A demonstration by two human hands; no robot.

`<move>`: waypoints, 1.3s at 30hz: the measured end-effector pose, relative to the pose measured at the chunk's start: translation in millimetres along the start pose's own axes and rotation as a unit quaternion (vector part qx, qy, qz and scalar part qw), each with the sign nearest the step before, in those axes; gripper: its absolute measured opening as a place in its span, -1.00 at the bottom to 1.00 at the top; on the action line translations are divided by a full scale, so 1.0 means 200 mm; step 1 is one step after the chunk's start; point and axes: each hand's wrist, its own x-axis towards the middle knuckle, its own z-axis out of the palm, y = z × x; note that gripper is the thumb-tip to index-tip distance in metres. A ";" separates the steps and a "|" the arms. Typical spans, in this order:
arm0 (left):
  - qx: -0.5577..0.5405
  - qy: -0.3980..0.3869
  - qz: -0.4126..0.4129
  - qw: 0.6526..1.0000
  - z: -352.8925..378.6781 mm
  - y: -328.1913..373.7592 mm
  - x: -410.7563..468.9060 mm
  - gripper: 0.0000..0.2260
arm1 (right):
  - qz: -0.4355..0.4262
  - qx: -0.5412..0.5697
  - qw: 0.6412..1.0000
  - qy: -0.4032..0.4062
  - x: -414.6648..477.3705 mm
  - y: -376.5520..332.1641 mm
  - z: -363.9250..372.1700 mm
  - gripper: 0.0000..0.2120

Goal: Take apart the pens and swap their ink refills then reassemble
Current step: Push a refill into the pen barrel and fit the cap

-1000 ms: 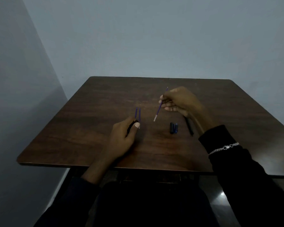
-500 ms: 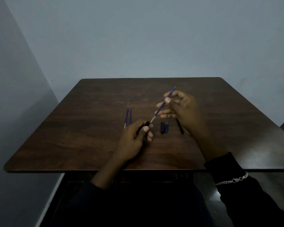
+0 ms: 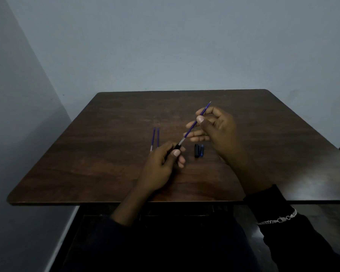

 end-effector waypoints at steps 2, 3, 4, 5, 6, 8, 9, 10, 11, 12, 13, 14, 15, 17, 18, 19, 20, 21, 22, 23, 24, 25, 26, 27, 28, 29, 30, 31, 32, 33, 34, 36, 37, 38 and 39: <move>-0.003 -0.001 0.002 1.000 0.00 0.00 0.00 -0.81 | -0.004 0.000 1.000 0.002 0.00 0.00 0.00 -0.90; -0.005 -0.002 0.003 1.000 0.00 0.00 0.00 -0.81 | -0.006 -0.003 1.000 0.002 0.00 0.00 0.00 -0.90; -0.005 -0.003 0.004 1.000 0.00 0.00 0.00 -0.81 | -0.006 -0.005 1.000 0.001 -0.01 0.00 0.00 -0.91; -0.003 -0.005 0.005 1.000 0.00 0.00 0.00 -0.81 | -0.005 -0.007 1.000 0.000 -0.01 0.01 0.01 -0.92; 0.000 -0.005 0.006 1.000 0.00 0.00 0.00 -0.81 | -0.003 -0.007 1.000 -0.002 -0.01 0.01 0.01 -0.93; -0.002 -0.001 0.007 1.000 0.00 0.00 0.00 -0.81 | 0.001 -0.013 1.000 -0.011 -0.01 0.02 0.02 -0.93; -0.006 0.001 0.008 1.000 0.00 0.00 0.00 -0.81 | 0.001 -0.020 1.000 -0.016 -0.01 0.03 0.02 -0.91; -0.008 0.002 0.009 1.000 0.00 0.00 0.00 -0.81 | 0.001 -0.033 0.999 -0.021 -0.02 0.04 0.03 -0.91; -0.009 0.002 0.011 1.000 0.00 0.00 0.00 -0.81 | -0.001 -0.048 0.998 -0.026 -0.02 0.05 0.03 -0.91; -0.010 0.002 0.013 1.000 0.00 -0.01 0.00 -0.81 | -0.004 -0.065 0.997 -0.033 -0.02 0.05 0.04 -0.92; -0.012 0.003 0.016 1.000 0.00 -0.01 0.00 -0.81 | -0.006 -0.078 0.996 -0.043 -0.03 0.06 0.04 -0.94; -0.015 0.003 0.019 1.000 0.00 -0.01 0.00 -0.82 | -0.006 -0.086 0.995 -0.057 -0.03 0.07 0.06 -0.95; -0.020 0.003 0.023 1.000 0.00 -0.01 0.00 -0.82 | -0.005 -0.088 0.993 -0.073 -0.05 0.08 0.07 -0.96; -0.029 0.002 0.024 0.999 -0.01 -0.02 0.00 -0.82 | -0.010 -0.085 0.992 -0.097 -0.06 0.10 0.08 -0.96; -0.030 0.002 0.024 0.999 -0.01 -0.02 0.00 -0.82 | -0.010 -0.093 0.990 -0.102 -0.07 0.11 0.08 -0.95; -0.029 0.001 0.025 0.999 -0.01 -0.02 0.00 -0.82 | -0.005 -0.107 0.989 -0.103 -0.06 0.11 0.08 -0.92; -0.026 0.001 0.024 0.999 0.00 -0.02 0.00 -0.82 | 0.004 -0.118 0.988 -0.098 -0.06 0.12 0.07 -0.84; -0.024 0.000 0.023 0.999 0.00 -0.02 0.00 -0.82 | 0.014 -0.115 0.989 -0.089 -0.05 0.12 0.06 -0.76; -0.025 0.000 0.020 0.999 0.00 -0.02 0.00 -0.82 | 0.018 -0.103 0.992 -0.075 -0.04 0.11 0.05 -0.72; -0.027 0.001 0.018 0.999 0.00 -0.02 0.00 -0.82 | 0.013 -0.092 0.994 -0.058 -0.03 0.10 0.04 -0.73; -0.028 0.002 0.017 0.999 0.00 -0.02 0.01 -0.82 | 0.000 -0.090 0.995 -0.044 -0.03 0.09 0.04 -0.77; -0.025 0.003 0.018 1.000 0.00 -0.02 0.01 -0.82 | -0.014 -0.098 0.994 -0.037 -0.02 0.08 0.03 -0.82; -0.020 0.004 0.020 1.000 -0.01 -0.02 0.01 -0.82 | -0.023 -0.106 0.993 -0.038 -0.02 0.07 0.04 -0.87; -0.015 0.004 0.020 1.000 -0.01 -0.02 0.01 -0.82 | -0.028 -0.113 0.992 -0.040 -0.01 0.07 0.04 -0.89; -0.011 0.004 0.020 1.000 -0.01 -0.02 0.00 -0.83 | -0.029 -0.119 0.992 -0.042 -0.01 0.07 0.04 -0.89; -0.007 0.005 0.020 1.000 -0.01 -0.02 0.00 -0.83 | -0.028 -0.129 0.990 -0.043 0.00 0.07 0.04 -0.89; 0.000 0.006 0.021 1.000 -0.01 -0.02 0.00 -0.84 | -0.027 -0.140 0.989 -0.044 0.00 0.08 0.05 -0.89; 0.008 0.007 0.024 1.000 -0.01 -0.02 0.00 -0.84 | -0.026 -0.152 0.987 -0.045 0.00 0.08 0.05 -0.91; 0.016 0.007 0.027 0.999 -0.01 -0.02 0.00 -0.85 | -0.025 -0.162 0.986 -0.045 0.00 0.09 0.05 -0.92; 0.021 0.007 0.029 0.999 -0.01 -0.02 0.00 -0.85 | -0.024 -0.169 0.984 -0.044 0.00 0.09 0.05 -0.93; 0.024 0.006 0.029 0.999 -0.01 -0.02 0.00 -0.85 | -0.022 -0.173 0.984 -0.043 0.00 0.10 0.04 -0.93; 0.023 0.002 0.027 0.999 -0.01 -0.02 0.00 -0.85 | -0.021 -0.171 0.984 -0.045 0.00 0.09 0.02 -0.92; 0.020 0.001 0.025 0.999 -0.01 -0.01 0.00 -0.84 | -0.017 -0.167 0.985 -0.046 0.00 0.08 0.01 -0.90; 0.018 0.001 0.022 1.000 -0.01 -0.01 0.00 -0.84 | -0.010 -0.161 0.986 -0.044 0.00 0.07 0.00 -0.87; 0.016 0.003 0.020 1.000 -0.02 -0.01 0.00 -0.84 | 0.002 -0.157 0.987 -0.037 0.01 0.06 -0.02 -0.86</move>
